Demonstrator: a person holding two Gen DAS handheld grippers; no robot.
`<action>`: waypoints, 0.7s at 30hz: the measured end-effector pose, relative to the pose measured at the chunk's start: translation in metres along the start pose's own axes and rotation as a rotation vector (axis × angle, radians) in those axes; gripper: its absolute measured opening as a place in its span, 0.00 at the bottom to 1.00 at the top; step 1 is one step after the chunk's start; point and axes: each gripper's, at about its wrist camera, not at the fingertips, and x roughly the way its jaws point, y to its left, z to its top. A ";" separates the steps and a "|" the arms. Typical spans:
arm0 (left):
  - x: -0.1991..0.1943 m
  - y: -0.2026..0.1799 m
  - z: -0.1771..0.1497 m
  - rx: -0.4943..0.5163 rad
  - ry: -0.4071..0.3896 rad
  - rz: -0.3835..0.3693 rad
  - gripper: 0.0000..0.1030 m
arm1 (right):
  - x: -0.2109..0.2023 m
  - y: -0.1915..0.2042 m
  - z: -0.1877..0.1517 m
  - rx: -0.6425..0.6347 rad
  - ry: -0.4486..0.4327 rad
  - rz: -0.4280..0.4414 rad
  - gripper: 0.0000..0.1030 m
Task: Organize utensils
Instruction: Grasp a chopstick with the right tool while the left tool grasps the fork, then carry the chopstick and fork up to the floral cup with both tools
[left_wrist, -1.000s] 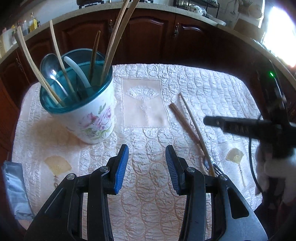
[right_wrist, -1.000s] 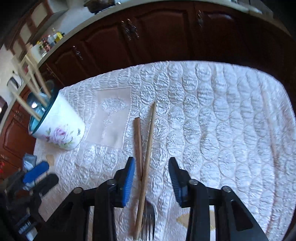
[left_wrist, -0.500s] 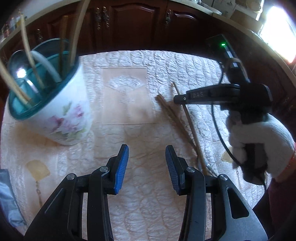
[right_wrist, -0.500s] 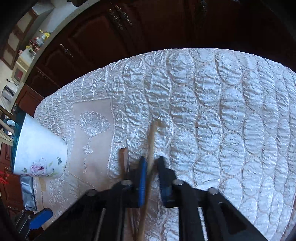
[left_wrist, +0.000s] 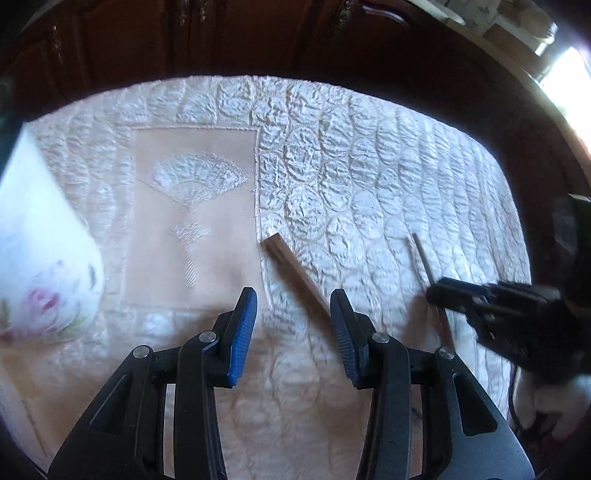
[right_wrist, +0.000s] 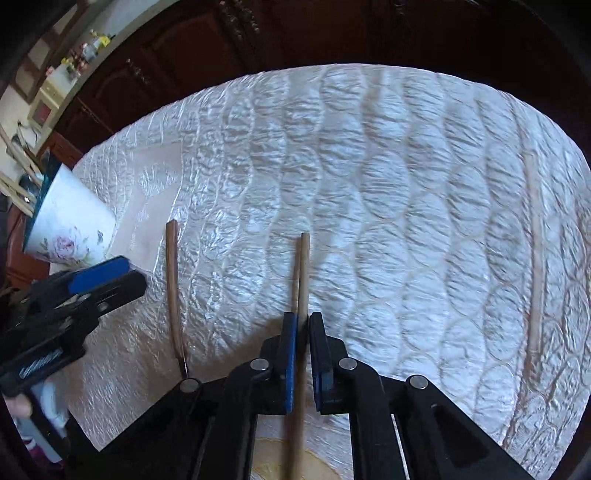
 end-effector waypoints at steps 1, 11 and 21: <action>0.004 -0.001 0.004 -0.008 0.004 0.002 0.39 | -0.003 -0.004 -0.001 0.009 -0.004 0.001 0.24; 0.030 -0.011 0.017 -0.008 -0.019 0.034 0.26 | 0.005 -0.012 0.015 0.064 -0.062 0.018 0.17; -0.020 -0.011 0.006 0.005 -0.055 -0.090 0.12 | -0.025 0.005 0.013 0.053 -0.154 0.035 0.05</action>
